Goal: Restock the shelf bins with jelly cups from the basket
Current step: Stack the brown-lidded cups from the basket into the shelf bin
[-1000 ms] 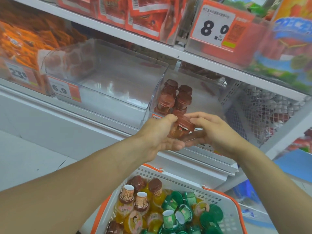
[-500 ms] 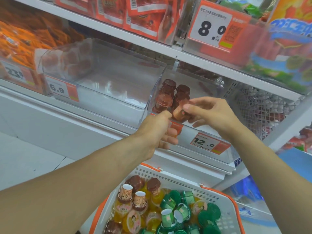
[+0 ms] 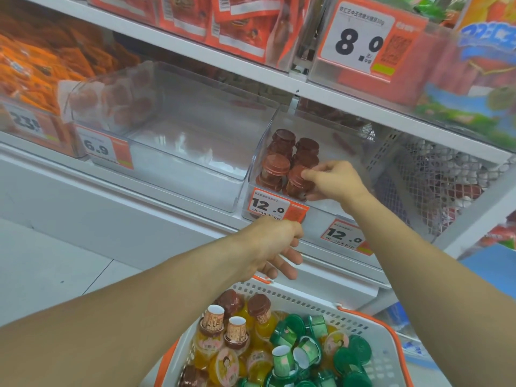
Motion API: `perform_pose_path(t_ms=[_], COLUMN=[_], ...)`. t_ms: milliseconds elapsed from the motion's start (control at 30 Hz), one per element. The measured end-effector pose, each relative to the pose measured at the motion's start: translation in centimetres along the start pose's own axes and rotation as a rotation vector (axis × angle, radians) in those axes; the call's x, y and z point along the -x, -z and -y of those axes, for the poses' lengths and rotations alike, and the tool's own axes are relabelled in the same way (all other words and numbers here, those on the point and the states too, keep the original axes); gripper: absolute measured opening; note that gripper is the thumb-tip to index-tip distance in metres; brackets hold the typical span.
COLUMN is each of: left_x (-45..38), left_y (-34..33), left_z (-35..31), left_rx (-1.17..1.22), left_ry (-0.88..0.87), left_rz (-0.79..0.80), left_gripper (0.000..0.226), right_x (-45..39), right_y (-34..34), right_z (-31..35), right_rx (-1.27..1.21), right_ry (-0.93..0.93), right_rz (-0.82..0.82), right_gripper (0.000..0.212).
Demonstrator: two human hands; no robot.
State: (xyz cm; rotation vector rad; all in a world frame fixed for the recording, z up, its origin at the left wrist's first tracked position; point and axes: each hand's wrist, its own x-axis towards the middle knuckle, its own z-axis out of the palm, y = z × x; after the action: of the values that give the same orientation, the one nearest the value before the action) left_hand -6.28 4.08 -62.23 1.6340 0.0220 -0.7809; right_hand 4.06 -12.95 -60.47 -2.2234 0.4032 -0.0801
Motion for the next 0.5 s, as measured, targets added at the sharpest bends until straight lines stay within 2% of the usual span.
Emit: perform_pose_path(t_ms=[267,367,433,500], left_x=[-0.2,-0.3,-0.3,-0.4], left_y=[-0.2,-0.3,-0.2,-0.2], left_z=[0.2,0.3,0.5,0.8], left_rx=[-0.025,-0.05,-0.064,-0.091], left_ry=[0.003,0.006,0.007,0.016], left_rz=[0.008,0.005,-0.002,-0.014], left_gripper=[0.024,0.024,0.027,0.028], right_x=[0.4,0.4,0.6,1.7], right_y=[-0.6,-0.4,-0.2,0.3], right_z=[-0.2,-0.3,-0.7,-1.0], right_rx=[-0.041,0.034,0.182,0.248], right_ry=[-0.016,-0.013,0.061,0.225], right_rz=[-0.057,-0.061,-0.124,-0.275], right_gripper=[0.019,0.029,0.037,0.038])
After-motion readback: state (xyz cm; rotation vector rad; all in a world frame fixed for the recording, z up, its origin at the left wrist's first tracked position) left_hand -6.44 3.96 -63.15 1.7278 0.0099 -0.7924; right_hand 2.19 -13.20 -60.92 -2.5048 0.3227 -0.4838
